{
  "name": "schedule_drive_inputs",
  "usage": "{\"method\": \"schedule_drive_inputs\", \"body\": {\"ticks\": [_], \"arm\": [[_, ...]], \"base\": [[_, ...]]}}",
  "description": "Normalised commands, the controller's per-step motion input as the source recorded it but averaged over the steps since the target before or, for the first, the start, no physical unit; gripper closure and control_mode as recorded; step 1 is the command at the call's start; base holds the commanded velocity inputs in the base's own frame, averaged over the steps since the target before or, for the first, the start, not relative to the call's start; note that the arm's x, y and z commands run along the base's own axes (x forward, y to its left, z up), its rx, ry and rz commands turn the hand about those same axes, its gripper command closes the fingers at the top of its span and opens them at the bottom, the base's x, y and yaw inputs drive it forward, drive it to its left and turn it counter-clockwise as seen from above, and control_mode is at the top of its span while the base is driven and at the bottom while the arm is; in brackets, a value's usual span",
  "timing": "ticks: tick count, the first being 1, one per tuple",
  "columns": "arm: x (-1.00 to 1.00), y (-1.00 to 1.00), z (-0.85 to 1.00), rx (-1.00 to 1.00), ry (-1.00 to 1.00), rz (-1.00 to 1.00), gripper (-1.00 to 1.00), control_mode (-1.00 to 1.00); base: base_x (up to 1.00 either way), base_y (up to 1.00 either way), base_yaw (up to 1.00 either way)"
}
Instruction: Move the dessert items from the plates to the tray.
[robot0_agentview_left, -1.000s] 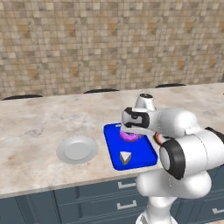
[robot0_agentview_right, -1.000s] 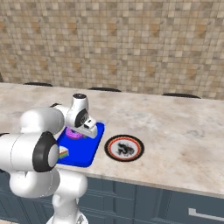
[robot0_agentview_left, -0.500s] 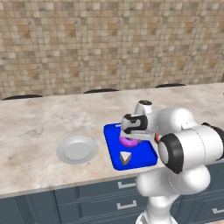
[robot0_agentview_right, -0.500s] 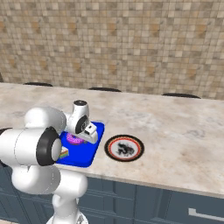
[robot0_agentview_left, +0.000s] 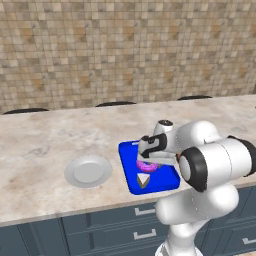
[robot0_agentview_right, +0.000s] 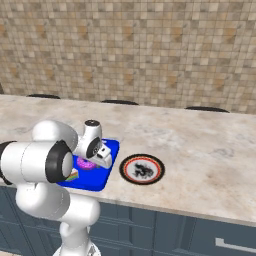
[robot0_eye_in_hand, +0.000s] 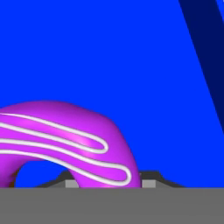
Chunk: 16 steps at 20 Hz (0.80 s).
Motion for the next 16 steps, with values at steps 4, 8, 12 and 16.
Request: {"method": "schedule_drive_inputs", "body": {"ticks": [4,8,12,16], "arm": [[-0.01,0.0,-0.03,0.0,0.0,0.0,-1.0,-1.0],[0.0,0.0,0.0,0.0,0.0,0.0,-1.0,-1.0],[0.0,0.0,0.0,0.0,0.0,0.0,-1.0,-1.0],[0.0,0.0,0.04,0.0,-0.03,0.0,-1.0,-1.0]], "base": [[0.0,0.0,0.0],[0.0,0.0,0.0],[0.0,0.0,0.0],[0.0,0.0,0.0]]}}
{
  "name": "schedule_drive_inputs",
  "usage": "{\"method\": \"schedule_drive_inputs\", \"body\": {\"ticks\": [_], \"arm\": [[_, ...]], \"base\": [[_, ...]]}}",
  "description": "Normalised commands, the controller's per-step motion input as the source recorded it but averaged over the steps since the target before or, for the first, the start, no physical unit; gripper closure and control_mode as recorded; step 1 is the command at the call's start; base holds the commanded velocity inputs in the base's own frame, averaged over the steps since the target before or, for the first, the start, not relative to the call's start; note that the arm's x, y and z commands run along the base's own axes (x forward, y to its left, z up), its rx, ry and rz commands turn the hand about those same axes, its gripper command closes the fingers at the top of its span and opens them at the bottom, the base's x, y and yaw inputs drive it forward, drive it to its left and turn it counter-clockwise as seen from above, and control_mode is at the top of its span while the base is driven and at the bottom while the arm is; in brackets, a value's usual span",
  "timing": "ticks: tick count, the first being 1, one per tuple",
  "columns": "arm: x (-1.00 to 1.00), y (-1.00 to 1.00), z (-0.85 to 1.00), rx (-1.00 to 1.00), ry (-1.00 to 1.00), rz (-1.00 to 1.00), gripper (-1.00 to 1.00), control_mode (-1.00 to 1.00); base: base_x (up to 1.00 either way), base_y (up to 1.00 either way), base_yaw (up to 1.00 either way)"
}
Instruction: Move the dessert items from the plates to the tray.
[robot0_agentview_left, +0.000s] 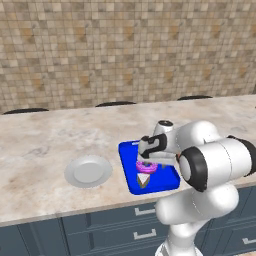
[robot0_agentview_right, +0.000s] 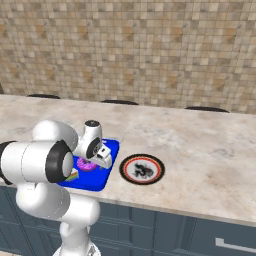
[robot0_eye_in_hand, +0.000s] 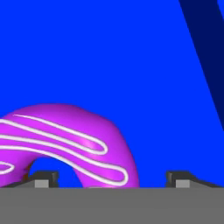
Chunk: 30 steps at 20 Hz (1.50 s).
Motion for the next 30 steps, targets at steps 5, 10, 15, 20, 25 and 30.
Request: {"method": "schedule_drive_inputs", "body": {"ticks": [5,10,15,20,25,30], "arm": [[-0.17,0.0,0.61,0.0,-0.19,0.0,-1.0,-1.0],[-0.37,-0.01,0.78,0.0,-0.11,0.0,-1.0,-1.0],[-0.72,-0.02,0.7,-0.01,-0.07,0.0,-1.0,-1.0],[-0.88,0.0,0.55,-0.03,-0.06,0.0,-1.0,-1.0],[-0.8,0.0,0.57,-0.07,0.0,0.0,-1.0,-1.0],[-0.73,0.0,0.47,-0.09,0.0,0.0,-1.0,-1.0]], "base": [[0.0,0.0,0.0],[0.0,0.0,0.0],[0.0,0.0,0.0],[0.0,0.0,0.0],[0.0,0.0,0.0],[0.0,0.0,0.0]]}}
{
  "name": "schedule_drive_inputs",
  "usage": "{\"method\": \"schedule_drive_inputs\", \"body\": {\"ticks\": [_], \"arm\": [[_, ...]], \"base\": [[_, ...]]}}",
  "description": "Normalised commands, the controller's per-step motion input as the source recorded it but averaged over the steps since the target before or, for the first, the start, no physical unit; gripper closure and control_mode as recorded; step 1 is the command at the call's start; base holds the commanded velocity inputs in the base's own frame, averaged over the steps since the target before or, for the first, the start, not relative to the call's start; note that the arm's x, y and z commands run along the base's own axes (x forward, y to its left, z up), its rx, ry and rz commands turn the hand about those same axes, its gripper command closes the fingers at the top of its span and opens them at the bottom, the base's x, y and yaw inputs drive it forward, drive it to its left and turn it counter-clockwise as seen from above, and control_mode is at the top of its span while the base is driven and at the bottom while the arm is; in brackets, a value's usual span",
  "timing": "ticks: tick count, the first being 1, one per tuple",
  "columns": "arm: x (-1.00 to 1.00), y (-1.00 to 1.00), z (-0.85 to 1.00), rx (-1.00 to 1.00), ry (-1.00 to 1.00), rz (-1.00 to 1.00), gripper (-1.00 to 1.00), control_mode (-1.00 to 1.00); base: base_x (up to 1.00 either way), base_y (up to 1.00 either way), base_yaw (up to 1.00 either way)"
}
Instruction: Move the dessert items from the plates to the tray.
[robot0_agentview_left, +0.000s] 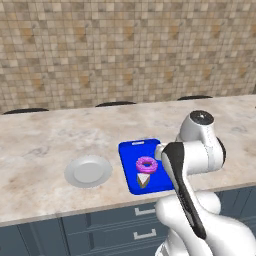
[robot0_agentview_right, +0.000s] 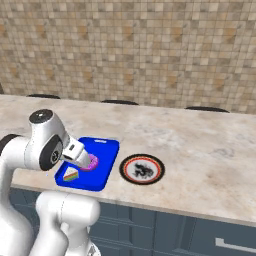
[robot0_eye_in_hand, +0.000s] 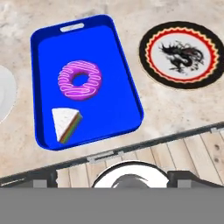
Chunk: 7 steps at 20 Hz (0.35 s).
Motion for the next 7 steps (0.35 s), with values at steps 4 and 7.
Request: {"method": "schedule_drive_inputs", "body": {"ticks": [4,7], "arm": [[-0.58,0.0,0.6,-0.07,0.0,0.0,-1.0,-1.0],[-0.45,0.0,0.63,-0.04,0.0,0.0,-1.0,-1.0]], "base": [[0.0,0.0,0.0],[0.0,0.0,0.0]]}}
